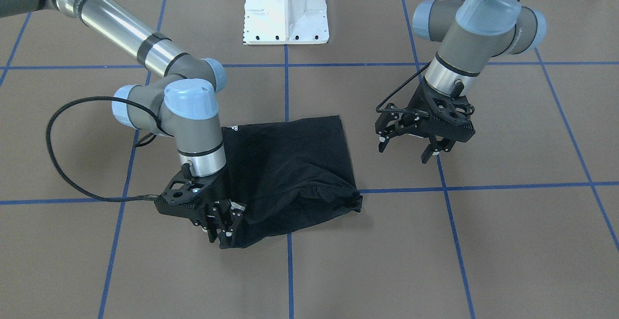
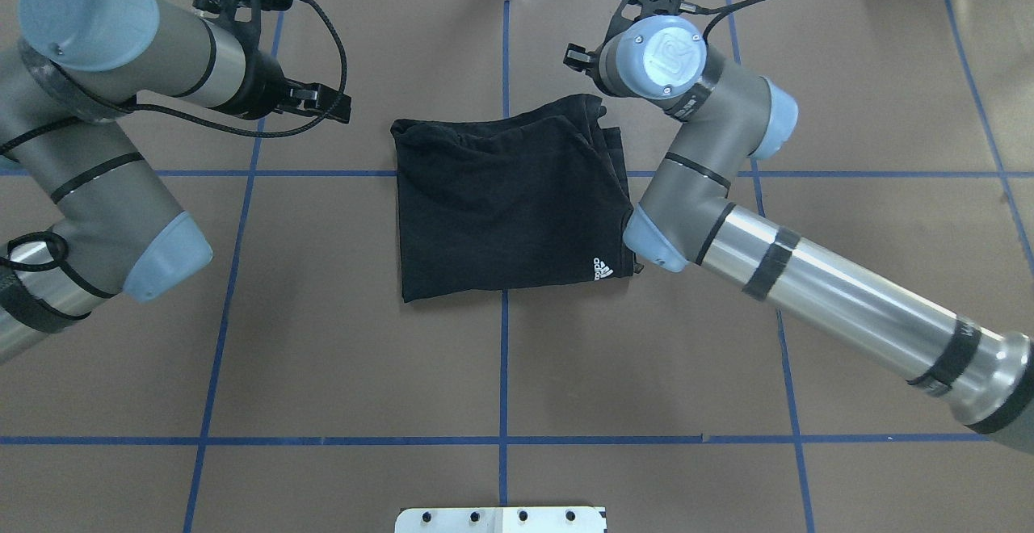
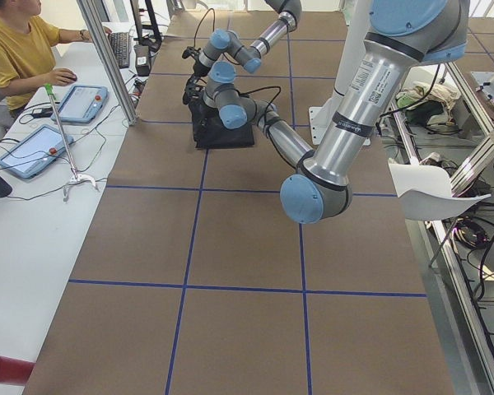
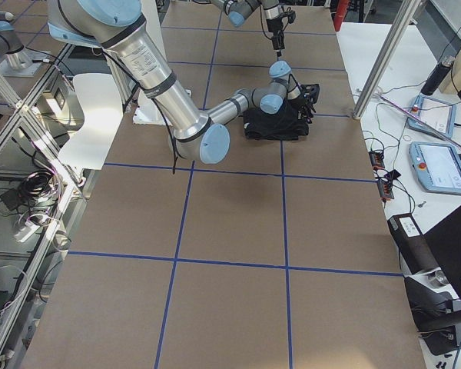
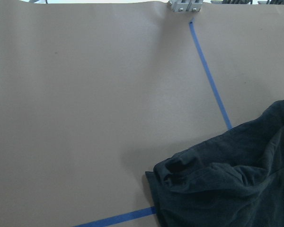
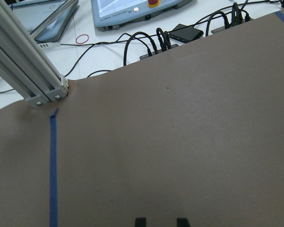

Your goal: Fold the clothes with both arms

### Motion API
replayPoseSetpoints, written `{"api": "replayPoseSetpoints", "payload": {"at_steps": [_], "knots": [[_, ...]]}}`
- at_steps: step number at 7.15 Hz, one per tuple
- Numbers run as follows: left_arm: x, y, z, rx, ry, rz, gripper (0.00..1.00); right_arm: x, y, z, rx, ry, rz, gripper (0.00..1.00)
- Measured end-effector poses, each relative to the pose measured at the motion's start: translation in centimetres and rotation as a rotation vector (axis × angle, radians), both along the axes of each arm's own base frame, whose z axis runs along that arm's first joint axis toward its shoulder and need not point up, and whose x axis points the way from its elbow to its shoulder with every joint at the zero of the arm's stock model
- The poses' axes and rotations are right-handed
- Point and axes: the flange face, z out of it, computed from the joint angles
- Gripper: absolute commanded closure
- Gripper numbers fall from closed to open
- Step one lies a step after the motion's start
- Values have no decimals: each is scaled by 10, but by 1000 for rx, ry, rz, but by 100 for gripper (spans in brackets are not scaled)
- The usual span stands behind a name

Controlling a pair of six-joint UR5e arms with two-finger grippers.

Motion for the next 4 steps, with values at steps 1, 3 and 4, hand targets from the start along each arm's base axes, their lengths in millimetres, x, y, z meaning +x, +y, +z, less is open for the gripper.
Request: {"api": "replayPoseSetpoints", "payload": {"at_steps": [1,3,4], "knots": [[-31,10,6,38,-70,26,0,57,23,11,-10,32,-87,0],[-111,11,37,106,-204,74,0,171,68,35,-17,165,-263,0],[-160,3,59,100,-241,89,0,232,83,66,-19,225,-359,0]]}}
